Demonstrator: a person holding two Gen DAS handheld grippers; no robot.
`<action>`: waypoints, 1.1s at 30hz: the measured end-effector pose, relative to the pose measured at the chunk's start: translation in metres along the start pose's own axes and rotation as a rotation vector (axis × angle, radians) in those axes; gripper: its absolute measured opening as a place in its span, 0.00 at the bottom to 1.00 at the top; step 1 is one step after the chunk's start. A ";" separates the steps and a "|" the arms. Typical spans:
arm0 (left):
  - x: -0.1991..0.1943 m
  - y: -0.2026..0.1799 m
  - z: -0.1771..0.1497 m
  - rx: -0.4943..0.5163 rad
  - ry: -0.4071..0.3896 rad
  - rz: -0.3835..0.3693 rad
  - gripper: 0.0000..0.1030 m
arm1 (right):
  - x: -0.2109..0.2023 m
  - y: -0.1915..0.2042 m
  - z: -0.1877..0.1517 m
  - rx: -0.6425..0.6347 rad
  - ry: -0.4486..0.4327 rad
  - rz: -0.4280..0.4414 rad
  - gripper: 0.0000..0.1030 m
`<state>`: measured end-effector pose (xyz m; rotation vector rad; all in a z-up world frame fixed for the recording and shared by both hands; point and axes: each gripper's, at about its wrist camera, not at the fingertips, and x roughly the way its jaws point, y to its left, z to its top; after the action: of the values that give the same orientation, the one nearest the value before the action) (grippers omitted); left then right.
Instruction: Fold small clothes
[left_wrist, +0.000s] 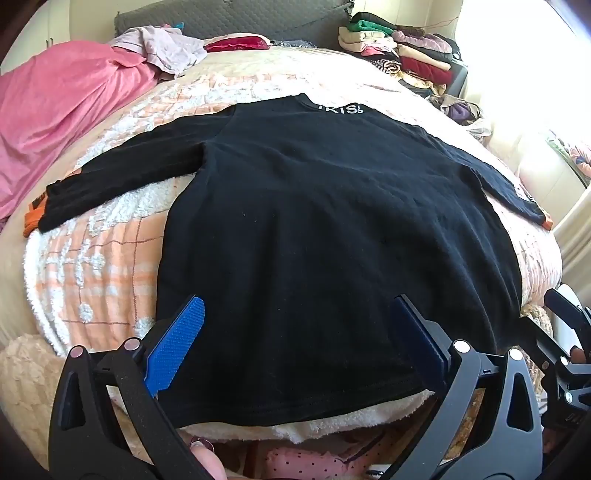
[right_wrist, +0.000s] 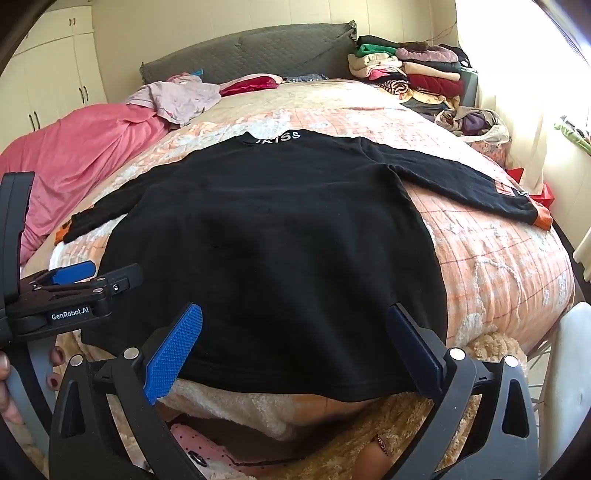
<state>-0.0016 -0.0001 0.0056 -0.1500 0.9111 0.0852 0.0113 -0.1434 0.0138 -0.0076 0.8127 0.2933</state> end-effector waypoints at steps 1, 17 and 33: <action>-0.001 -0.001 0.001 0.001 -0.001 -0.001 0.92 | 0.000 0.000 0.000 0.000 0.000 0.001 0.96; -0.005 -0.001 0.001 0.008 -0.018 0.007 0.92 | 0.002 0.001 -0.001 0.002 0.008 0.004 0.96; -0.007 -0.003 0.001 0.017 -0.038 0.024 0.92 | 0.000 -0.001 -0.001 0.010 0.005 0.006 0.96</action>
<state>-0.0048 -0.0034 0.0119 -0.1210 0.8757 0.1016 0.0102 -0.1446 0.0130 0.0034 0.8195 0.2949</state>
